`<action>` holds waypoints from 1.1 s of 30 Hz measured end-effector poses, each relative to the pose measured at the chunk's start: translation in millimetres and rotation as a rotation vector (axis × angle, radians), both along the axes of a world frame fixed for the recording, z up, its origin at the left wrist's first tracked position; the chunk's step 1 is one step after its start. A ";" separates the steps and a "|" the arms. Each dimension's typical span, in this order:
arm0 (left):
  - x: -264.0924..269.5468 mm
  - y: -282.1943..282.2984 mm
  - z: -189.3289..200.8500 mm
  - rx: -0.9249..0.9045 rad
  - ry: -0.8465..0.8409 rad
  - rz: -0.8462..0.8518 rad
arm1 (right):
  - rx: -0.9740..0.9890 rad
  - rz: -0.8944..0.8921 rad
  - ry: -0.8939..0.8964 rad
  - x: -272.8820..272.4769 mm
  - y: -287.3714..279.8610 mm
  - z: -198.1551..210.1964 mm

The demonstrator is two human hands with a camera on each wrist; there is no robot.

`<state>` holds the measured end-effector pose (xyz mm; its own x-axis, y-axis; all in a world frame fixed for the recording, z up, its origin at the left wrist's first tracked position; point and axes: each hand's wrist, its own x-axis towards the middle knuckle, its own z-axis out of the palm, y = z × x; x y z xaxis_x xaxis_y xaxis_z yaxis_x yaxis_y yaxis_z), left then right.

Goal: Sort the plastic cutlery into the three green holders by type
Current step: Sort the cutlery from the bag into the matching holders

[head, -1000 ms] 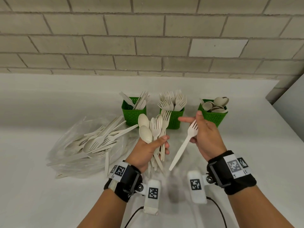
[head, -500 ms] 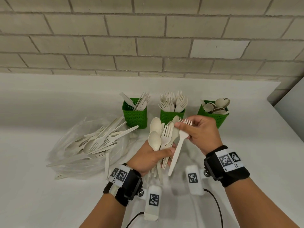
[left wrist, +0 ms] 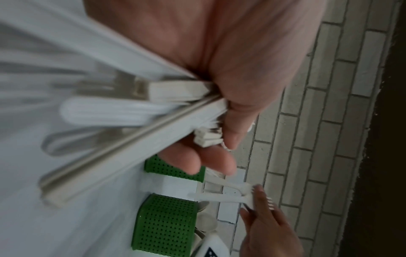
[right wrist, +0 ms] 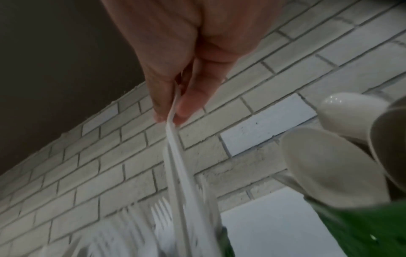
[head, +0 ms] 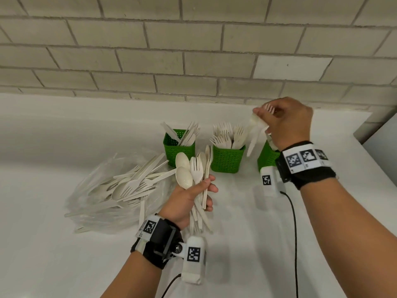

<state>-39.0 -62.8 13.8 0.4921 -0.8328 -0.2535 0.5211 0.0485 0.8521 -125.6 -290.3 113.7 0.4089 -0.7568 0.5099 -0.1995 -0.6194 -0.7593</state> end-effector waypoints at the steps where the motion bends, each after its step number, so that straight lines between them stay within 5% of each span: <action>1: 0.4 0.3 0.4 0.001 0.002 0.005 | -0.049 0.033 0.109 3.9 0.7 -5.8; 4: 2.4 1.9 0.0 -0.004 0.011 0.010 | -0.110 0.080 0.324 8.4 5.9 -16.3; 11: 3.5 2.4 1.4 -0.005 0.007 0.015 | -0.074 0.014 0.047 8.4 2.6 7.8; 15: 3.2 2.8 4.6 -0.007 0.007 -0.008 | -0.290 0.039 0.017 12.9 0.5 0.4; 21: 1.6 3.5 8.8 -0.008 -0.037 0.009 | -0.207 0.083 0.554 16.4 11.8 -43.9; 24: 0.8 4.0 8.4 -0.011 -0.060 0.026 | -0.210 -0.008 0.516 13.5 26.7 -40.0; 27: -0.5 3.7 10.1 -0.009 -0.053 0.014 | 0.019 0.178 0.327 9.4 52.8 -26.8; 30: -1.0 4.2 12.3 -0.008 -0.043 -0.030 | 0.371 0.526 0.380 9.0 76.4 -35.3; 33: -0.2 6.2 11.5 -0.008 -0.052 -0.026 | 0.595 0.554 0.200 8.5 76.1 -51.0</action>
<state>-39.3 -56.6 25.4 0.4823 -0.8476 -0.2213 0.4770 0.0423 0.8779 -117.0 -214.2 62.7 0.8412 -0.5397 -0.0325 -0.1498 -0.1748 -0.9731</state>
